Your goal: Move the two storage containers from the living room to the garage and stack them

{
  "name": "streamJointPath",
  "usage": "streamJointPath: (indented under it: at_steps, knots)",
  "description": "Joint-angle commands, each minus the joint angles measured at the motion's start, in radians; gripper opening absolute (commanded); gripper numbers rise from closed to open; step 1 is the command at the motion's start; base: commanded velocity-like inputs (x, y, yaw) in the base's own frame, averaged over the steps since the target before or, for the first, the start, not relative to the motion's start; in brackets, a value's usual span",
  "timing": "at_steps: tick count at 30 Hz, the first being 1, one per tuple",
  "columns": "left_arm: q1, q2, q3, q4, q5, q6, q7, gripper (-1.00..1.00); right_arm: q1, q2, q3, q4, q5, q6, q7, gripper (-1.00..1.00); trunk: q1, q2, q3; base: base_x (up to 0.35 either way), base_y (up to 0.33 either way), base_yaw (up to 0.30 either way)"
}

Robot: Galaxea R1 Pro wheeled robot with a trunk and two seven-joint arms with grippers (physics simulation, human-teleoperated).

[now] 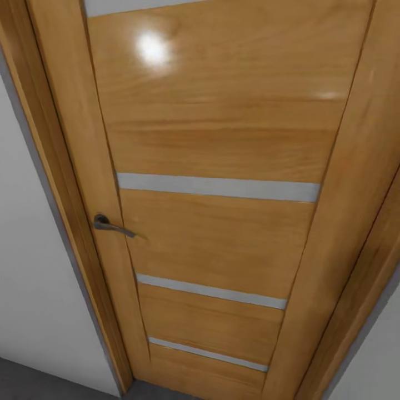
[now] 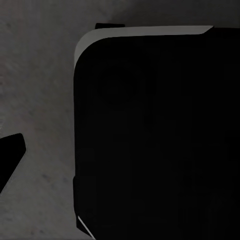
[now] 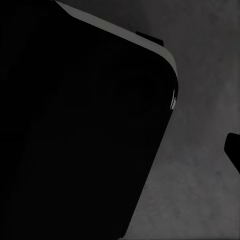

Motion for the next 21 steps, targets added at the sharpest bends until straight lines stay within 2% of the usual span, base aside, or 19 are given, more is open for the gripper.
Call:
streamJointPath:
  at_steps: [1, 13, 21]
  knots:
    - [0.0, 0.0, 0.003, 0.0, 0.001, -0.002, -0.001, 1.0, -0.001, 0.0, 0.009, 0.001, -0.01, -0.003, 0.0, 1.0, 0.0, 0.0, -0.001, 0.171, 0.168, -0.041]
    - [0.0, 0.0, 0.003, 0.0, 0.001, -0.002, -0.001, 1.0, -0.001, 0.0, 0.009, 0.001, -0.01, -0.003, 0.0, 1.0, 0.0, 0.0, -0.001, 0.229, 0.222, -0.007]
    - [0.0, 0.0, 0.003, 0.0, 0.001, -0.003, -0.001, 1.0, -0.001, 0.0, 0.009, 0.001, -0.01, -0.003, 0.0, 1.0, 0.0, 0.0, -0.001, 0.051, 0.045, -0.054]
